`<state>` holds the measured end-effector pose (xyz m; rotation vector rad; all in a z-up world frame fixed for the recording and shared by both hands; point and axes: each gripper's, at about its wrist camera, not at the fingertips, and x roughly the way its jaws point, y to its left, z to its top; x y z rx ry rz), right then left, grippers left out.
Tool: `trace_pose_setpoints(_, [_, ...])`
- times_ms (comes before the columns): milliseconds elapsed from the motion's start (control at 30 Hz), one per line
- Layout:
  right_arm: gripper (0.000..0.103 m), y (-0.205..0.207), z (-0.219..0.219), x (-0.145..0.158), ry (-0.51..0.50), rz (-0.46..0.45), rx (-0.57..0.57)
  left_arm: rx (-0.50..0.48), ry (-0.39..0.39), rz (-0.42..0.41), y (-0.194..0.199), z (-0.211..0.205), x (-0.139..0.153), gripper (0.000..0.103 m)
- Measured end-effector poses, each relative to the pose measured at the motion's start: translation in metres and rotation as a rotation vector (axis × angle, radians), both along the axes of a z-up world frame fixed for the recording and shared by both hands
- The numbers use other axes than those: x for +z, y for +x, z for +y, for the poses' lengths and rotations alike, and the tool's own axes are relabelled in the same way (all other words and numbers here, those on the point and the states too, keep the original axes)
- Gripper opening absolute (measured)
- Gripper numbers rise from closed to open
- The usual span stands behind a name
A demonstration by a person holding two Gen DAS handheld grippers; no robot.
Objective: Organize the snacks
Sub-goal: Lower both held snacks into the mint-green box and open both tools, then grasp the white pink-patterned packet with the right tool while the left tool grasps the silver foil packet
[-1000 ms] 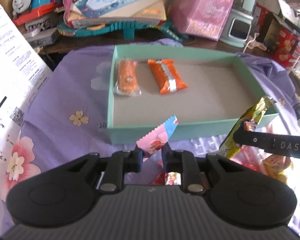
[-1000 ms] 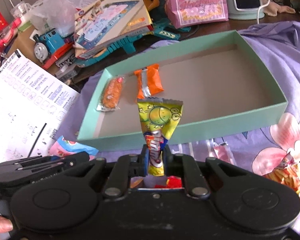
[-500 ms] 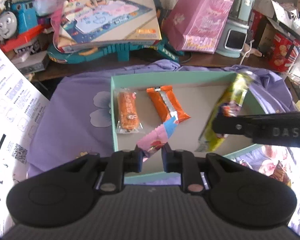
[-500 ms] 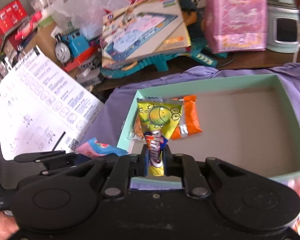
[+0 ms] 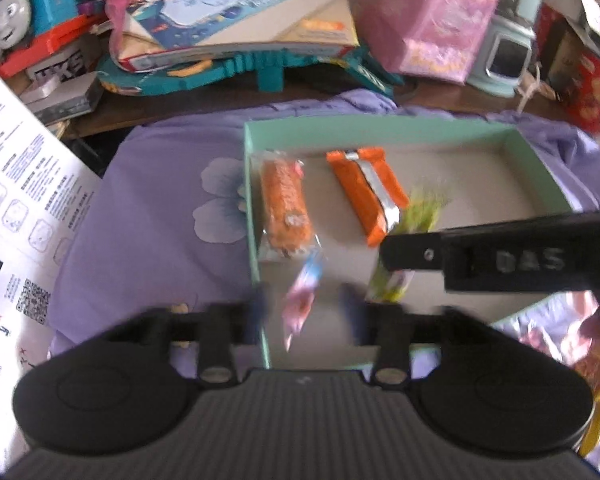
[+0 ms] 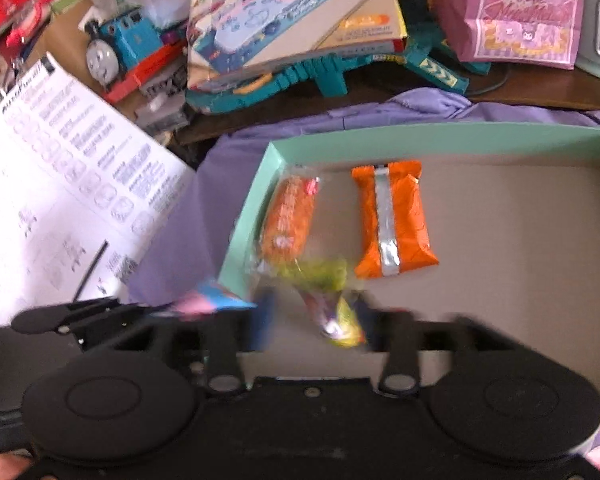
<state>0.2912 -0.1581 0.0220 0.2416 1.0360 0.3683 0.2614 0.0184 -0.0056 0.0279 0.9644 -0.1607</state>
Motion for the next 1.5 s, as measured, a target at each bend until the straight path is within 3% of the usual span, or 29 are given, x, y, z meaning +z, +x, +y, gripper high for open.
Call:
trace_pose_setpoints(67, [0.079,-0.004,-0.002,0.004,-0.011,-0.041,-0.016,0.027,0.009,-0.040,-0.001,0.002,0.004,0.082])
trace_pose_setpoints(167, [0.079,-0.006,-0.007,0.004,-0.006,-0.042,-0.027,0.046,0.013,-0.053,0.000,0.003,0.006,0.092])
trace_pose_setpoints(267, [0.091,-0.010,-0.013,0.004,-0.009,-0.044,-0.044,0.056,0.017,-0.048,-0.001,0.001,0.004,0.097])
trace_pose_setpoints(700, [0.091,-0.048,-0.045,0.020,-0.003,-0.065,-0.101,0.038,0.024,-0.058,-0.035,-0.016,0.023,0.103])
trace_pose_setpoints(800, [0.099,-0.063,-0.052,0.027,-0.004,-0.091,-0.126,0.032,0.022,-0.061,-0.047,-0.019,0.027,0.103])
trace_pose_setpoints(900, [0.100,-0.080,-0.058,0.032,-0.031,-0.132,-0.133,0.023,0.024,-0.057,-0.062,-0.022,0.028,0.103])
trace_pose_setpoints(1000, [0.100,-0.099,-0.063,0.034,-0.050,-0.151,-0.120,0.020,0.029,-0.042,-0.079,-0.023,0.025,0.103])
trace_pose_setpoints(1167, [0.100,-0.125,-0.072,0.028,-0.045,-0.092,-0.099,-0.002,0.037,-0.004,-0.110,-0.026,0.012,0.103])
trace_pose_setpoints(1500, [0.100,-0.184,-0.082,0.012,-0.050,-0.077,-0.080,-0.060,0.041,0.088,-0.167,-0.042,-0.021,0.103])
